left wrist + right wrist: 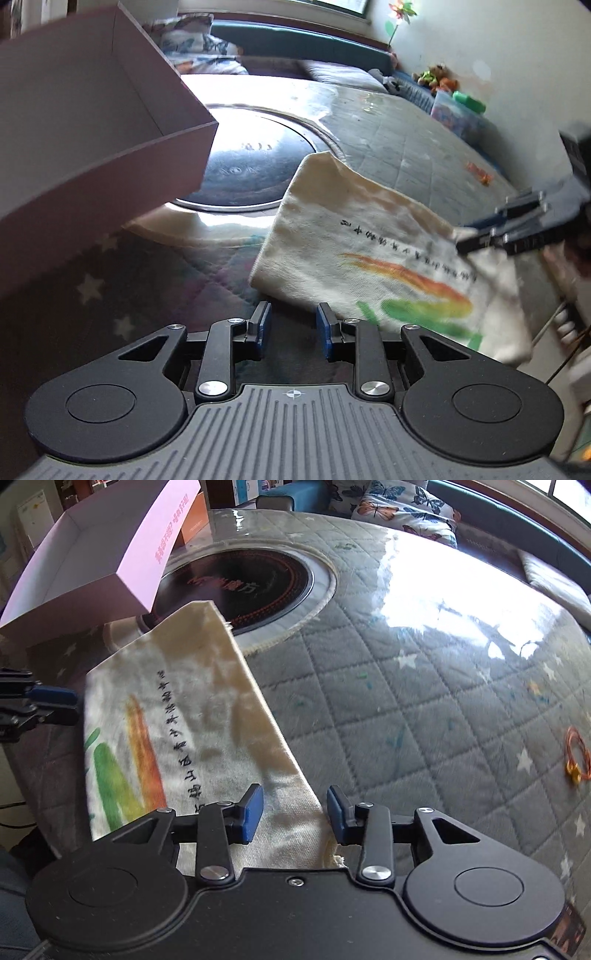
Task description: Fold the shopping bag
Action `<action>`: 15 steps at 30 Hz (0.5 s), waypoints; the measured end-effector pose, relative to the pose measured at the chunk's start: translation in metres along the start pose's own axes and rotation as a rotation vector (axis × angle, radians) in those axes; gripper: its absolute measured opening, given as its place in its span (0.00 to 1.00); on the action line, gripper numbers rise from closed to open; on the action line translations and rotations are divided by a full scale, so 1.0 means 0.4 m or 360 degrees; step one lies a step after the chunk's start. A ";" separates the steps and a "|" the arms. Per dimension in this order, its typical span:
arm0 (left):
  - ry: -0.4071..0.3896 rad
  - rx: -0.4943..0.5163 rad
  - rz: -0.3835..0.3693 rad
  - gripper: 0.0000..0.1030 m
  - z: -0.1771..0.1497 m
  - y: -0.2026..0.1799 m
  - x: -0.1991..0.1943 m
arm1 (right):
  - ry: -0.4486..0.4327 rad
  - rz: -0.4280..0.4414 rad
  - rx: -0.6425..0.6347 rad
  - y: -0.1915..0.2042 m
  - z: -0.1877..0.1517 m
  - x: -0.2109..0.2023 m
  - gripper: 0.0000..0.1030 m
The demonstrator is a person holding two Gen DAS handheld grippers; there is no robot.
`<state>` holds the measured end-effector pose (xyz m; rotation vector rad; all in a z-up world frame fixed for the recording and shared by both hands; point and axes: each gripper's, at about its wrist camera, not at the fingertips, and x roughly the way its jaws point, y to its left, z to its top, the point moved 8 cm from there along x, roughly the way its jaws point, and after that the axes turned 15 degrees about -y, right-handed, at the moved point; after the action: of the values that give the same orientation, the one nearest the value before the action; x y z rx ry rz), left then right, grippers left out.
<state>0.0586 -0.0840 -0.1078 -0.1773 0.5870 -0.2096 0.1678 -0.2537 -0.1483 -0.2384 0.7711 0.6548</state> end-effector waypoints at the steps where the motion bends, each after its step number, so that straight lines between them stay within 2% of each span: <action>1: -0.0009 0.0005 0.0006 0.26 0.006 0.000 0.006 | 0.0008 0.0007 -0.0009 0.006 -0.007 -0.005 0.40; 4: -0.0020 0.0065 0.0035 0.26 0.033 -0.003 0.033 | 0.0030 0.0025 -0.0040 0.031 -0.025 -0.018 0.40; 8: -0.0034 0.0169 0.0073 0.18 0.065 -0.010 0.062 | 0.0035 0.0068 -0.0079 0.069 -0.048 -0.038 0.42; 13: -0.0064 0.0423 0.0071 0.15 0.109 -0.050 0.121 | 0.0026 0.0113 -0.0107 0.100 -0.059 -0.045 0.43; 15: -0.0054 0.0421 0.0091 0.14 0.114 -0.055 0.132 | 0.0023 0.0125 -0.0113 0.105 -0.059 -0.045 0.44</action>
<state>0.1240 -0.1134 -0.0933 0.0917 0.5247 -0.2266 0.1184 -0.2395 -0.1507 -0.2791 0.7749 0.7565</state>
